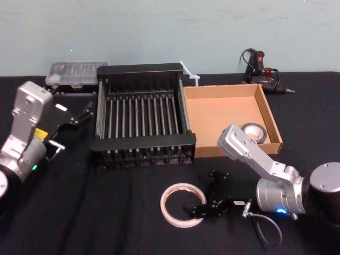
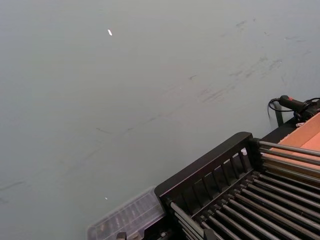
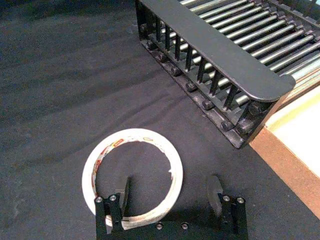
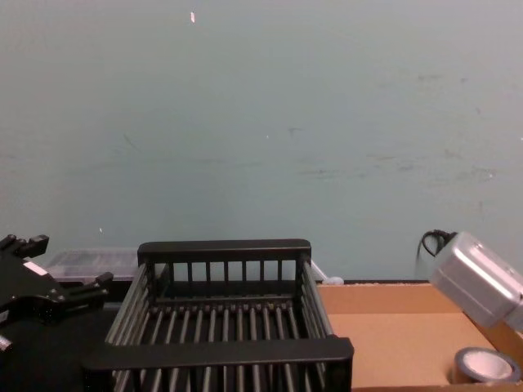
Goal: Pick up the white tape and place it into the black box , Pick up the silver tape and place it into the brown box.
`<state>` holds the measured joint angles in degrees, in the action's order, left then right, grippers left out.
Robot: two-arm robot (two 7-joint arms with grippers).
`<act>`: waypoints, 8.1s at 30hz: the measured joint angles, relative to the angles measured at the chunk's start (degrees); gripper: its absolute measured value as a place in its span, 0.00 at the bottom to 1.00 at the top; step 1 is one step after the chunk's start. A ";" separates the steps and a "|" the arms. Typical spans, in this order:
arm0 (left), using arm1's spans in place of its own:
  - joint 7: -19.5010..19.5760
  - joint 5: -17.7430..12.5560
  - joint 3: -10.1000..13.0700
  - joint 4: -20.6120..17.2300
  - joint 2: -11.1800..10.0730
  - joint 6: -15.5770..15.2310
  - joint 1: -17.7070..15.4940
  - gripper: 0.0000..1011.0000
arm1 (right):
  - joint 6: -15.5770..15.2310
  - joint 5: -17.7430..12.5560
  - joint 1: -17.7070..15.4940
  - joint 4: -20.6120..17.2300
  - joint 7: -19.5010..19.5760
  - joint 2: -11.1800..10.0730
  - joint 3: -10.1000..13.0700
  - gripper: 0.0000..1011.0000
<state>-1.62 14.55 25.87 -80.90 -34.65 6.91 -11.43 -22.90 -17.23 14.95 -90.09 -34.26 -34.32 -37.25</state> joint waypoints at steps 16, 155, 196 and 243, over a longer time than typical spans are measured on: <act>0.00 0.00 0.00 0.00 0.00 0.00 0.00 0.99 | 0.09 -0.01 -0.14 -0.01 0.20 0.01 0.17 0.99; 0.00 0.00 0.00 0.00 0.00 0.00 0.00 0.99 | 2.66 -4.11 14.91 10.73 4.17 8.53 2.94 0.09; 0.00 0.00 -0.01 0.00 0.00 0.00 0.00 0.99 | 5.19 0.37 21.37 22.07 4.04 16.24 1.28 0.09; 0.00 0.00 0.00 0.00 0.00 0.00 0.00 0.99 | 5.22 0.26 20.71 21.11 4.42 15.95 1.71 0.99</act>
<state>-1.62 14.55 25.86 -80.90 -34.64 6.91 -11.43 -17.68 -16.97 35.67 -68.99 -29.84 -18.37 -35.54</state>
